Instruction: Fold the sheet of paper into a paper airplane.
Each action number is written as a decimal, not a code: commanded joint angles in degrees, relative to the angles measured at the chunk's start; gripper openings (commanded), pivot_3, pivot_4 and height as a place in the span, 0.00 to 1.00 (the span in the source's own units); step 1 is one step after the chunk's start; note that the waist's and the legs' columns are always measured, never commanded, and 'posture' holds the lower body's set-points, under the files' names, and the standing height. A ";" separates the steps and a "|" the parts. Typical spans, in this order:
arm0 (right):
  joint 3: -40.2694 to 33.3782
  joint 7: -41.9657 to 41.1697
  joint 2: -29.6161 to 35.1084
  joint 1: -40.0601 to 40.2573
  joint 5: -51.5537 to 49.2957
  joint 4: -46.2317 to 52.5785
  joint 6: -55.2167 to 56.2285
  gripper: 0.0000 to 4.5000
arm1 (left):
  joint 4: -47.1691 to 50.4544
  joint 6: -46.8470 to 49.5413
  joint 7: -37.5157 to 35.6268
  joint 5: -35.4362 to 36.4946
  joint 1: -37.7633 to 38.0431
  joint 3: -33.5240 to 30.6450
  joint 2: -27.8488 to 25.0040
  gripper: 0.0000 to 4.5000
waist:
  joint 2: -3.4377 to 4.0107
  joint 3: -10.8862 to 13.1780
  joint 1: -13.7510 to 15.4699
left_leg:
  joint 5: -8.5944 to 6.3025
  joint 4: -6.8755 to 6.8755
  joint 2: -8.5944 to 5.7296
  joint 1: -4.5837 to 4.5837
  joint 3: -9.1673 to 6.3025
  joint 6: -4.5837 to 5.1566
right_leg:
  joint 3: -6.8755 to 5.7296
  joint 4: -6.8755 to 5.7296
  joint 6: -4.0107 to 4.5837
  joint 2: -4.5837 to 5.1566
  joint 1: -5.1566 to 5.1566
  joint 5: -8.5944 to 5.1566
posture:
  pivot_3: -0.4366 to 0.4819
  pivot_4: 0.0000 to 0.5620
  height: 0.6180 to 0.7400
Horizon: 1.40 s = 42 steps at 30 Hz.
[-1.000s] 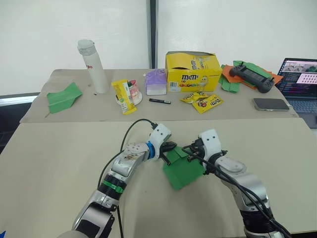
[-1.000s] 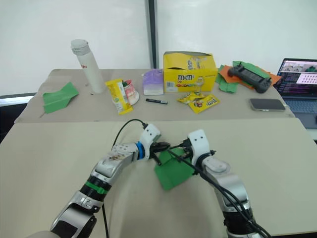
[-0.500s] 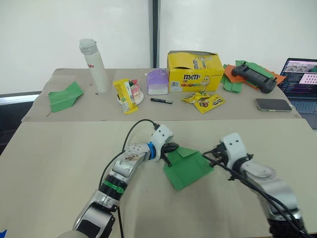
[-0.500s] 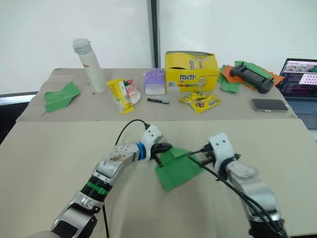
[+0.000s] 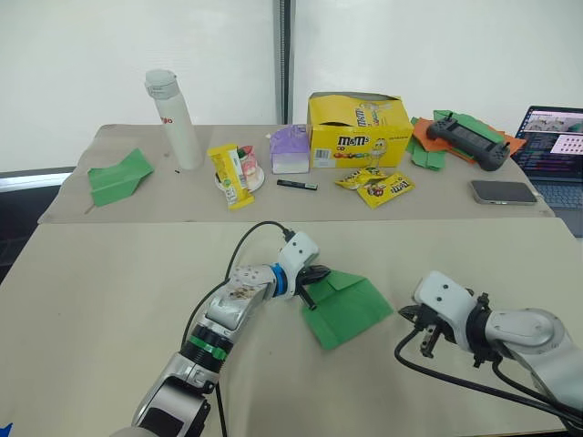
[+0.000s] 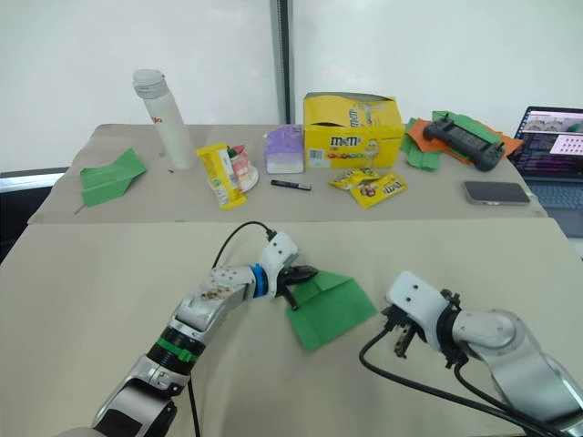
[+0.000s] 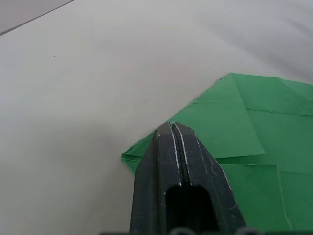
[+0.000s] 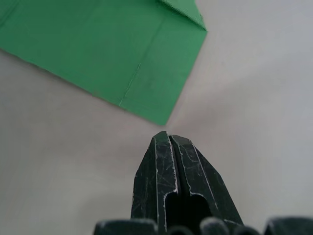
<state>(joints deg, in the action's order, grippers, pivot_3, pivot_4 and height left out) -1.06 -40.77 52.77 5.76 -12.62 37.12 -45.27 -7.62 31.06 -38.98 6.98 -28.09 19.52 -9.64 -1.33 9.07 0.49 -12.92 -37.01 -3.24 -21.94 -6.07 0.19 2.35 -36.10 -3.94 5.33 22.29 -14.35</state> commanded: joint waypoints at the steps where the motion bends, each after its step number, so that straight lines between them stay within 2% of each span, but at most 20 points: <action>1: -5.35 1.41 -3.97 -1.70 -4.89 0.76 -5.25 0.14 | -0.63 1.37 -0.52 -0.68 1.40 1.70 -0.08 0.00 | 0.00 0.00 0.15 | 0.00 0.00 0.00 -0.01 -0.04 0.00 | 0.00 0.00 0.02 0.00 0.01 0.01 | 0.48 0.27 1.00; 3: -7.57 1.58 -6.38 -2.65 -7.56 0.02 -7.41 0.28 | -0.60 1.30 -0.54 -0.70 1.42 1.83 -0.08 0.00 | 0.00 0.00 0.19 | 0.00 0.00 -0.01 -0.03 -0.08 0.00 | 0.01 0.00 0.31 0.02 0.01 0.19 | 0.48 0.27 1.00; 7: -10.88 3.11 -10.83 -5.83 -11.51 -3.62 -11.21 0.58 | -0.14 0.86 -1.28 -0.12 1.64 2.09 0.15 0.00 | 0.00 0.00 0.18 | 0.00 0.00 -0.02 0.00 -0.08 0.00 | 0.03 0.01 0.35 0.02 0.00 0.23 | 0.48 0.27 1.00; 10: -12.93 2.55 -13.61 -7.47 -15.93 -5.87 -13.73 0.58 | 1.01 0.88 -2.90 0.87 2.06 2.38 0.25 0.00 | 0.01 -0.01 0.18 | 0.00 0.01 -0.02 -0.01 -0.06 0.00 | 0.01 0.01 0.39 0.00 0.01 0.25 | 0.48 0.27 1.00; 17: -9.02 0.69 -13.09 -11.61 -17.85 -13.78 -15.10 0.58 | 0.74 -0.10 -2.68 0.13 2.27 2.40 0.84 0.00 | 0.02 -0.01 0.15 | 0.00 0.00 -0.05 -0.01 -0.01 0.01 | 0.04 0.00 0.42 0.02 0.02 0.27 | 0.48 0.27 1.00; 32: -3.66 -5.20 -11.25 -14.47 -21.71 -18.79 -15.98 0.58 | 1.86 0.31 -1.12 -0.12 3.26 1.89 1.43 0.00 | 0.02 -0.01 0.10 | -0.01 0.00 -0.02 0.00 0.04 0.02 | -0.01 0.00 0.42 -0.03 0.00 0.27 | 0.48 0.27 1.00; 42: -5.75 -9.23 -11.59 -16.81 -26.65 -21.61 -16.20 0.58 | 2.12 0.53 -0.53 -0.12 3.33 1.70 1.47 0.00 | 0.02 -0.01 0.10 | -0.01 0.00 -0.03 -0.02 0.03 0.02 | 0.00 0.00 0.42 -0.02 0.03 0.27 | 0.48 0.27 1.00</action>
<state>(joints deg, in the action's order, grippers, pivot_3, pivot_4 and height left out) -5.20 -48.77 41.14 -10.10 -37.20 14.87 -61.29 -5.43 30.90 -39.66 7.12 -25.75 20.41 -8.33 -1.31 9.06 0.59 -12.93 -37.01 -3.28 -21.96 -6.04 0.21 2.35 -36.10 -3.52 5.32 22.31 -14.07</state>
